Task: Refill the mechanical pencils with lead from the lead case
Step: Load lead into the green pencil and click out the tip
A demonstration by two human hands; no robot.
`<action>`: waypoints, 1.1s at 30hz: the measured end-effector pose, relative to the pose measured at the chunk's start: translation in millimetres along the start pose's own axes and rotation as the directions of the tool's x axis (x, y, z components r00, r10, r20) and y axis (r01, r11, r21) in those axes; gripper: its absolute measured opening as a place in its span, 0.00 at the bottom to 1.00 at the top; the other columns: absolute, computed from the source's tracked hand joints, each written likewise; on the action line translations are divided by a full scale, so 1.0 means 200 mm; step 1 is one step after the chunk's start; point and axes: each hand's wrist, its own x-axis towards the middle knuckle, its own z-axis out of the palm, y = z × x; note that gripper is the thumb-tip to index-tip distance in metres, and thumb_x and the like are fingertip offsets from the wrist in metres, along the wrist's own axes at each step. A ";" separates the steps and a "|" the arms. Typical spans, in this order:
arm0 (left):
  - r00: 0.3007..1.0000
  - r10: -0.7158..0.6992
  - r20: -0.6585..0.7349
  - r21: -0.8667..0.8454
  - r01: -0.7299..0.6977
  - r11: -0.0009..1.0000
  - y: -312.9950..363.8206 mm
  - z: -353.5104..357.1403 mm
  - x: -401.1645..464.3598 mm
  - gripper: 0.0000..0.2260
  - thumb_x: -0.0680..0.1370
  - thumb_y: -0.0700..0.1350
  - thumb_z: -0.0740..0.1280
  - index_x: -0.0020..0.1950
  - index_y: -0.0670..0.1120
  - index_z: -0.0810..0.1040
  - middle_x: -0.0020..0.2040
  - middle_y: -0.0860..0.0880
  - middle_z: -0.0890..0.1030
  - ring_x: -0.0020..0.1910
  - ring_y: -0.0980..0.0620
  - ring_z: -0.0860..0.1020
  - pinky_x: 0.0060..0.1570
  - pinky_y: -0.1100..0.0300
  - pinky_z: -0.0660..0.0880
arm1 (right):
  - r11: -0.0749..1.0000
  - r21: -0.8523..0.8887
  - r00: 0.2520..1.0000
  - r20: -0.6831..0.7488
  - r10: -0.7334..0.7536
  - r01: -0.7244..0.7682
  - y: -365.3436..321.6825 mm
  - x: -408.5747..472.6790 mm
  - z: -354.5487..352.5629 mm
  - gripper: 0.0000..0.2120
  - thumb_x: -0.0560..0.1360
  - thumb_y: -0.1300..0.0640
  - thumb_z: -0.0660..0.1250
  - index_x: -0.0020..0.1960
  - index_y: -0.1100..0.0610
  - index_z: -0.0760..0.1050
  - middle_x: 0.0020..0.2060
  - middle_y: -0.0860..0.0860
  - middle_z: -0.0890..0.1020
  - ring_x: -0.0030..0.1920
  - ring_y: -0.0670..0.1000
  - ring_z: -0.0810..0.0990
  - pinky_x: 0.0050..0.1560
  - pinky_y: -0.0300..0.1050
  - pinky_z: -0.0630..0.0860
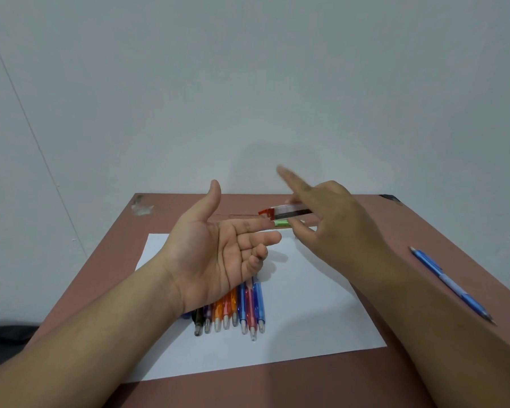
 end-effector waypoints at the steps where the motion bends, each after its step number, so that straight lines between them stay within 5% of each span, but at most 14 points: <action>1: 1.000 0.000 0.003 -0.002 0.000 1.000 0.00 0.00 0.00 0.44 0.75 0.73 0.57 0.67 0.33 0.76 0.51 0.37 0.83 0.37 0.48 0.79 0.35 0.60 0.79 | 0.999 0.018 0.999 0.007 0.044 -0.044 0.00 0.00 -0.01 0.46 0.76 0.56 0.70 0.78 0.28 0.43 0.50 0.46 0.81 0.49 0.48 0.74 0.45 0.46 0.79; 2: 1.000 0.001 0.007 -0.003 -0.001 1.000 0.00 0.00 0.00 0.44 0.75 0.73 0.57 0.67 0.32 0.76 0.51 0.37 0.82 0.37 0.48 0.79 0.35 0.60 0.79 | 0.998 0.031 0.998 0.002 0.063 -0.063 0.00 0.00 -0.01 0.47 0.76 0.56 0.70 0.77 0.28 0.42 0.50 0.46 0.81 0.49 0.48 0.75 0.45 0.46 0.79; 5: 1.000 0.002 0.005 -0.009 -0.002 1.000 0.00 0.00 0.00 0.44 0.75 0.73 0.57 0.67 0.32 0.75 0.51 0.37 0.82 0.36 0.48 0.79 0.34 0.60 0.79 | 0.995 -0.021 0.989 -0.110 -0.095 0.094 0.02 0.00 0.01 0.26 0.75 0.60 0.72 0.70 0.43 0.76 0.50 0.44 0.84 0.50 0.52 0.76 0.46 0.53 0.80; 6: 1.000 0.001 0.004 -0.012 -0.001 1.000 0.00 0.00 0.00 0.44 0.75 0.73 0.57 0.67 0.32 0.75 0.51 0.37 0.82 0.36 0.48 0.79 0.34 0.60 0.79 | 0.995 -0.034 0.990 -0.103 -0.099 0.096 0.02 0.00 0.01 0.24 0.75 0.60 0.71 0.69 0.45 0.77 0.50 0.44 0.84 0.50 0.52 0.76 0.46 0.53 0.80; 10: 1.000 0.002 0.007 -0.014 -0.002 1.000 0.00 0.00 0.00 0.45 0.75 0.73 0.57 0.67 0.32 0.76 0.52 0.37 0.82 0.37 0.48 0.79 0.34 0.60 0.79 | 0.999 0.001 0.999 0.012 0.046 -0.046 0.00 0.00 -0.01 0.45 0.77 0.55 0.69 0.78 0.29 0.43 0.49 0.45 0.80 0.48 0.48 0.75 0.45 0.46 0.79; 13: 1.000 0.003 0.003 -0.015 -0.003 1.000 0.00 0.00 0.00 0.44 0.75 0.73 0.57 0.67 0.32 0.76 0.51 0.37 0.82 0.36 0.48 0.79 0.33 0.60 0.79 | 0.994 -0.036 0.987 -0.116 -0.111 0.108 0.02 0.01 0.01 0.26 0.75 0.60 0.72 0.70 0.44 0.76 0.49 0.45 0.84 0.49 0.53 0.77 0.45 0.53 0.80; 14: 1.000 0.001 0.006 -0.014 0.000 1.000 0.00 0.00 0.00 0.44 0.75 0.73 0.57 0.67 0.32 0.75 0.51 0.37 0.82 0.36 0.48 0.79 0.34 0.60 0.79 | 0.991 -0.046 0.982 -0.131 -0.134 0.129 0.02 0.00 0.02 0.23 0.75 0.61 0.72 0.67 0.47 0.79 0.49 0.45 0.85 0.49 0.54 0.77 0.45 0.54 0.80; 15: 1.000 -0.002 0.010 -0.011 0.002 1.000 0.00 0.00 0.00 0.45 0.75 0.73 0.57 0.67 0.32 0.75 0.51 0.37 0.82 0.37 0.48 0.79 0.34 0.60 0.79 | 0.992 -0.042 0.987 -0.105 -0.123 0.119 0.02 0.00 0.02 0.27 0.75 0.61 0.72 0.71 0.44 0.75 0.49 0.46 0.85 0.49 0.53 0.77 0.45 0.53 0.80; 18: 1.000 -0.004 0.015 -0.006 0.004 1.000 0.00 0.00 0.00 0.45 0.75 0.73 0.57 0.67 0.32 0.75 0.51 0.37 0.83 0.37 0.48 0.79 0.35 0.60 0.78 | 1.000 -0.014 1.000 -0.001 0.006 -0.006 0.00 0.00 0.00 0.45 0.77 0.58 0.69 0.78 0.29 0.45 0.48 0.46 0.81 0.48 0.49 0.74 0.44 0.48 0.79; 20: 1.000 -0.004 0.018 -0.003 0.004 1.000 0.01 0.00 0.00 0.45 0.75 0.73 0.56 0.66 0.32 0.76 0.51 0.37 0.83 0.37 0.48 0.79 0.35 0.60 0.78 | 0.996 -0.051 0.994 -0.073 -0.079 0.076 0.01 0.00 0.00 0.36 0.76 0.60 0.71 0.78 0.37 0.62 0.49 0.45 0.83 0.49 0.51 0.75 0.44 0.50 0.80; 22: 1.000 -0.008 0.020 0.002 0.008 1.000 0.01 0.00 0.00 0.44 0.75 0.73 0.57 0.66 0.33 0.77 0.51 0.37 0.82 0.37 0.48 0.79 0.34 0.60 0.78 | 0.982 -0.087 0.976 -0.127 -0.177 0.167 0.04 0.00 0.03 0.19 0.76 0.62 0.72 0.65 0.49 0.81 0.51 0.45 0.85 0.50 0.55 0.78 0.45 0.53 0.80; 28: 0.999 -0.016 0.049 0.032 0.015 0.999 0.01 -0.01 0.01 0.44 0.75 0.74 0.57 0.66 0.34 0.77 0.50 0.38 0.82 0.37 0.48 0.79 0.35 0.60 0.78 | 0.980 -0.084 0.969 -0.156 -0.193 0.181 0.03 0.00 0.04 0.18 0.75 0.65 0.71 0.61 0.49 0.84 0.53 0.44 0.84 0.56 0.56 0.76 0.50 0.46 0.78; 33: 0.998 -0.015 0.058 0.035 0.013 0.999 0.00 -0.01 0.00 0.44 0.75 0.73 0.58 0.65 0.33 0.78 0.51 0.38 0.82 0.37 0.48 0.79 0.35 0.60 0.78 | 0.990 -0.059 0.983 -0.123 -0.134 0.127 0.02 -0.01 0.04 0.19 0.75 0.66 0.72 0.61 0.48 0.84 0.60 0.48 0.82 0.66 0.62 0.76 0.61 0.51 0.76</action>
